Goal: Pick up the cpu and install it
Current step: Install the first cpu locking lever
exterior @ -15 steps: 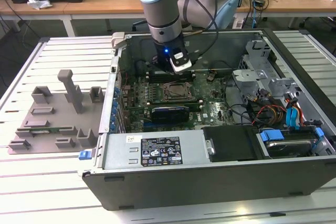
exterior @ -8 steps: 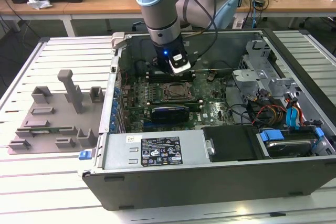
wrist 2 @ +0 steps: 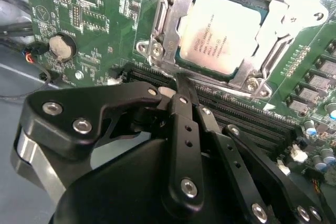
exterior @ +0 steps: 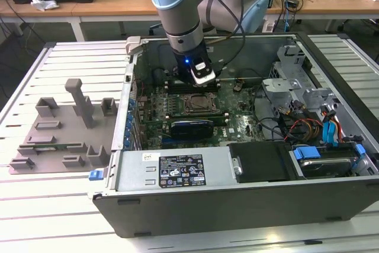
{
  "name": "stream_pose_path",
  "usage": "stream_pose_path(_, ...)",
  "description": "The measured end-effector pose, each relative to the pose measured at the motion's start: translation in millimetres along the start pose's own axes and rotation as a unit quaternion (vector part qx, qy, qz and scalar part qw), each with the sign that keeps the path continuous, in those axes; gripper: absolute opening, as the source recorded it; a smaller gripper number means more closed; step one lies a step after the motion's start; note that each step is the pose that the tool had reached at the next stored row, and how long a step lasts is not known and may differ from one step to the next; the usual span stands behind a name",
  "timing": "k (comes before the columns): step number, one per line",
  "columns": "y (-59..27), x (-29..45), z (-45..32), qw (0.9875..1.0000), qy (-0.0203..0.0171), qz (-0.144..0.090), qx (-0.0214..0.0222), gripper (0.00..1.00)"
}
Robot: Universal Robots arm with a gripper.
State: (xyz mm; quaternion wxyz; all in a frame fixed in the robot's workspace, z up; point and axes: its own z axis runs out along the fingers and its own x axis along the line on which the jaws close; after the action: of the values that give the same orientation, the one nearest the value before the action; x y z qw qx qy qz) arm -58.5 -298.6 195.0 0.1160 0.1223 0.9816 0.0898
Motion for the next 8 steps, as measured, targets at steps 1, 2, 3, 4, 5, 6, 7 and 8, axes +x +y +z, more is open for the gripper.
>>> stream_pose_path(1, -0.2, 0.1, 0.0, 1.0, -0.0004, 0.0, 0.0008, 0.11)
stream_pose_path(2, -0.2, 0.1, 0.0, 1.0, -0.0006, 0.0, 0.0009, 0.11)
stream_pose_path(3, -0.3, 0.1, -0.1, 1.0, -0.0007, 0.0, 0.001, 0.11)
stream_pose_path(4, -0.3, 0.1, -0.1, 1.0, -0.0007, 0.0, 0.001, 0.11)
stream_pose_path(5, -0.3, 0.1, -0.1, 1.0, -0.0007, 0.0, 0.001, 0.11)
stream_pose_path(6, -0.3, 0.1, 0.0, 1.0, -0.0007, 0.0, 0.001, 0.11)
stream_pose_path(7, -0.3, 0.1, -0.1, 1.0, -0.0007, 0.0, 0.001, 0.11)
stream_pose_path(8, -0.2, 0.1, -0.1, 1.0, -0.0007, 0.0, 0.0009, 0.11)
